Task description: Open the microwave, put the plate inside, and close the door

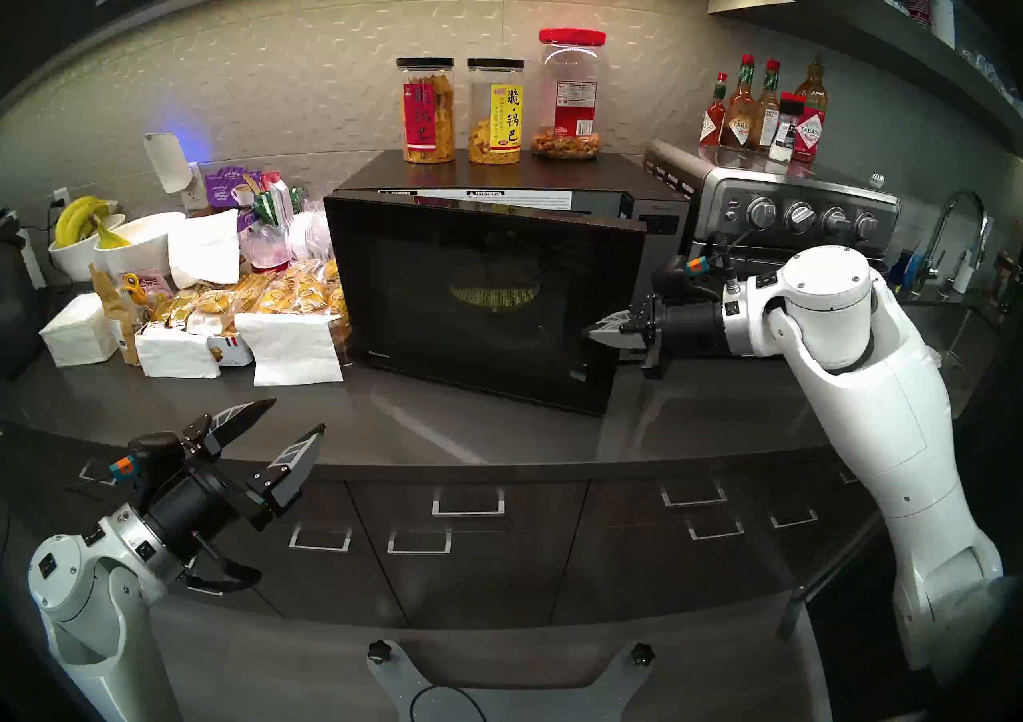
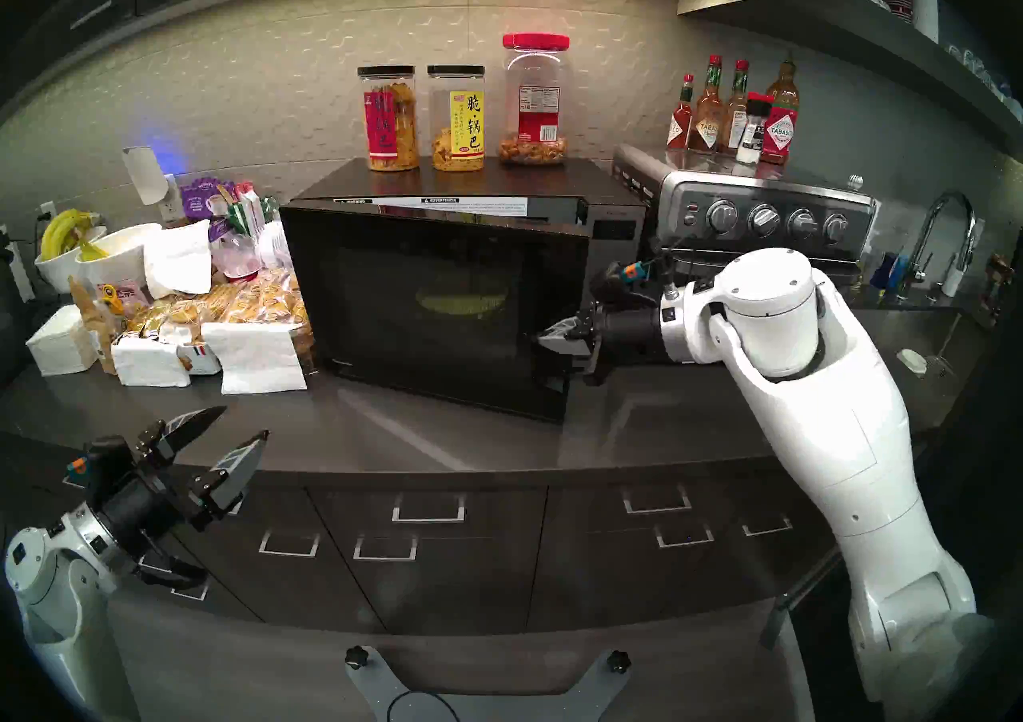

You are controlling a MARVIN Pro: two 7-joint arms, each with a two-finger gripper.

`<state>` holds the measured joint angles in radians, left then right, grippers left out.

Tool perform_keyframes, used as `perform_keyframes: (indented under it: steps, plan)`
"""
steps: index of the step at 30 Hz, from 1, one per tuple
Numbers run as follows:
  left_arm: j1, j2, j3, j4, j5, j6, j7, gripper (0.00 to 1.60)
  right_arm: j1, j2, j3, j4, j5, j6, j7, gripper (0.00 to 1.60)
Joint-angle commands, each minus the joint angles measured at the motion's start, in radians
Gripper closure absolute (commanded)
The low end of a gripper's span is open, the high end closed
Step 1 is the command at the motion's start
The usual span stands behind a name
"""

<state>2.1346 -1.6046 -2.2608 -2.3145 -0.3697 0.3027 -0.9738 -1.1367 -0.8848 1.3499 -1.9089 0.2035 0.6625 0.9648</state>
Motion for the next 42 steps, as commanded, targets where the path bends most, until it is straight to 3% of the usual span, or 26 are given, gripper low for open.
perform_keyframes:
  steps: [1, 19, 29, 42]
  plan:
    - [-0.002, -0.001, -0.002, -0.018, -0.003, 0.002, 0.002, 0.00, -0.014, -0.013, 0.001, -0.040, -0.032, -0.024, -0.050, 1.60]
    - [-0.003, -0.002, -0.003, -0.018, -0.002, 0.003, 0.000, 0.00, -0.047, -0.042, -0.064, -0.090, -0.222, -0.033, -0.225, 1.60]
    - [-0.004, -0.003, -0.003, -0.018, -0.002, 0.003, -0.001, 0.00, 0.011, -0.085, -0.116, -0.039, -0.296, 0.015, -0.282, 1.60]
    - [-0.004, -0.003, -0.003, -0.017, -0.001, 0.002, -0.002, 0.00, 0.092, -0.127, -0.141, 0.040, -0.327, 0.025, -0.292, 1.60]
